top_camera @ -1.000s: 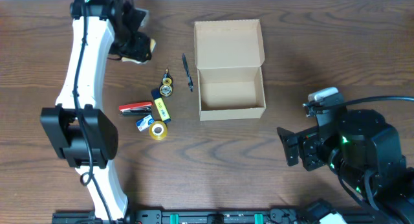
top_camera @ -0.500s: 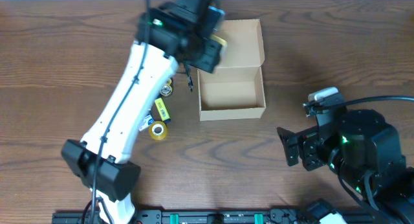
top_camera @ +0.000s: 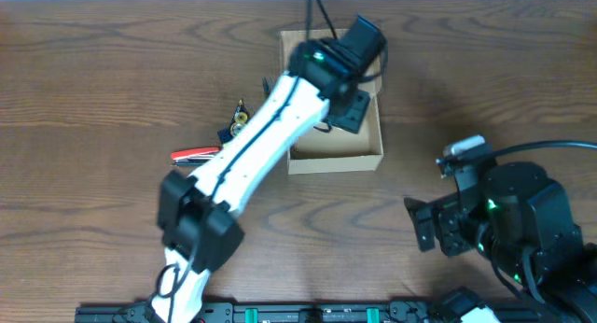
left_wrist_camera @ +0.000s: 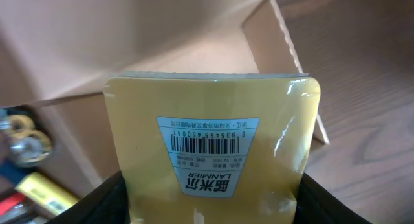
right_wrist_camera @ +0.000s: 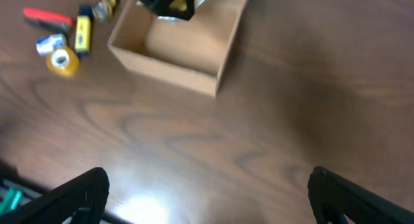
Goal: Pack container
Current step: 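Lift the pad and carry it with the left gripper to the box, then lower the pad into the box and open the left gripper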
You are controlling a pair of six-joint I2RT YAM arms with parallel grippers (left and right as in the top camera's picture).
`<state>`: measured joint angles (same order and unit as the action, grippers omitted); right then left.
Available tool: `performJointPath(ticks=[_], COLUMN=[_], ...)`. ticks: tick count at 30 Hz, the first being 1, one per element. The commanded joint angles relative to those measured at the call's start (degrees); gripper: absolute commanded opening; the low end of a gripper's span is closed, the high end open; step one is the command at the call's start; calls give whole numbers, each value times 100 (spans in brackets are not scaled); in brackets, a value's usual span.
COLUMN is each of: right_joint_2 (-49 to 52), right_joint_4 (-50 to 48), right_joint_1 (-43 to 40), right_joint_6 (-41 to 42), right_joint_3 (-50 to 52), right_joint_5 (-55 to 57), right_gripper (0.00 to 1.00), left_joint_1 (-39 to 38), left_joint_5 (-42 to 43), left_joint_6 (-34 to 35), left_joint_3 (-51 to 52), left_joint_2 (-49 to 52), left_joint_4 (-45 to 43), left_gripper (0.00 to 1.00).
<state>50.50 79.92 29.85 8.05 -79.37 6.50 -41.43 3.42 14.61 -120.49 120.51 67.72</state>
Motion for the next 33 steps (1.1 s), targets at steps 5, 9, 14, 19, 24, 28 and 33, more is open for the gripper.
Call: performJointPath(ticks=[5, 9, 14, 19, 24, 28, 33], right_joint_2=[2, 2, 2, 2, 2, 2, 2], right_joint_4=[234, 232, 234, 232, 232, 234, 232], right_joint_1=[-31, -31, -31, -31, -31, -31, -31], right_joint_6=[-22, -22, -22, -22, -22, -22, -22], right_joint_3=[-4, -4, -4, -4, -4, -4, -4], right_joint_5=[98, 96, 98, 98, 96, 98, 98], right_gripper=[99, 99, 99, 99, 99, 99, 99], left_joint_1=[66, 162, 168, 173, 203, 323, 492], left_joint_5=[-293, -278, -382, -389, -389, -428, -428], left_joint_6=[691, 857, 852, 855, 883, 929, 984], left_joint_3=[-44, -44, -42, -42, -42, -42, -42], left_joint_2=[514, 684, 922, 1143, 1290, 1292, 1294], left_joint_4=[-33, -26, 2, 81, 240, 273, 245], left_gripper=[9, 10, 11, 12, 14, 13, 21])
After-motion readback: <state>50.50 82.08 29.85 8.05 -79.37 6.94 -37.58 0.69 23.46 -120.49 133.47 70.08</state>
